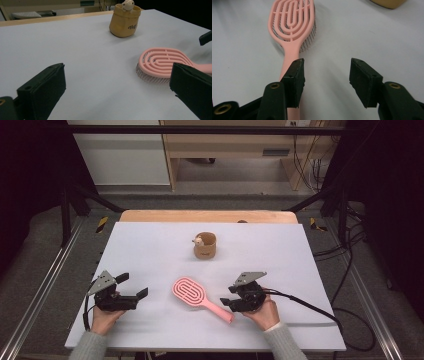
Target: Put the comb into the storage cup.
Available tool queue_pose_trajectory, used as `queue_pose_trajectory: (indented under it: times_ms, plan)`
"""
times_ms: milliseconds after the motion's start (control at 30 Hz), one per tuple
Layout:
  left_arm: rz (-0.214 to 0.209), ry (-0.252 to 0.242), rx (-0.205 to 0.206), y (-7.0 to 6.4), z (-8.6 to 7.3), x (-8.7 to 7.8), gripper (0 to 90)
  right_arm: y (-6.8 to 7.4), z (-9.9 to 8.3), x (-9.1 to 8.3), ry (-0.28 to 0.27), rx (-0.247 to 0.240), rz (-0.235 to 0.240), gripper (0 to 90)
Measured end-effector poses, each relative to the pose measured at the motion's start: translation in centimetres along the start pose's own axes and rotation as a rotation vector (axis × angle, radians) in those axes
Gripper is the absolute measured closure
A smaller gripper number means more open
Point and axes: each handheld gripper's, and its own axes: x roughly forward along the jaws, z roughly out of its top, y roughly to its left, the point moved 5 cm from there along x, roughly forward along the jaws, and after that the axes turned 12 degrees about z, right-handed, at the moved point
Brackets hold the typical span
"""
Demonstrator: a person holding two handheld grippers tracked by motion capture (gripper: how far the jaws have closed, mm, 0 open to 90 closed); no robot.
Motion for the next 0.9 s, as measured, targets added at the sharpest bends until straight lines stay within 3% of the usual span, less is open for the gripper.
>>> queue_pose_trajectory:
  times_ms: [367, 467, 700, 900]
  plan:
    - [-0.003, 0.0, -0.001, 0.0, 0.0, 0.0, 0.3, -0.1, 1.0, -1.2, -0.084, -0.022, -0.046, 15.2]
    - [-0.004, 0.001, 0.0, 0.0, 0.0, 0.0, 0.3, -0.2, 1.2, -1.5, -0.096, -0.008, -0.053, 7.4]
    - [-0.005, 0.005, 0.003, 0.0, -0.1, 0.1, 0.2, 0.0, 1.8, -2.1, -0.113, -0.022, -0.058, 2.2]
    - [-0.005, 0.001, -0.001, 0.0, 0.0, 0.1, 0.3, 0.3, 2.2, -2.2, -0.096, -0.024, -0.05, 0.6]
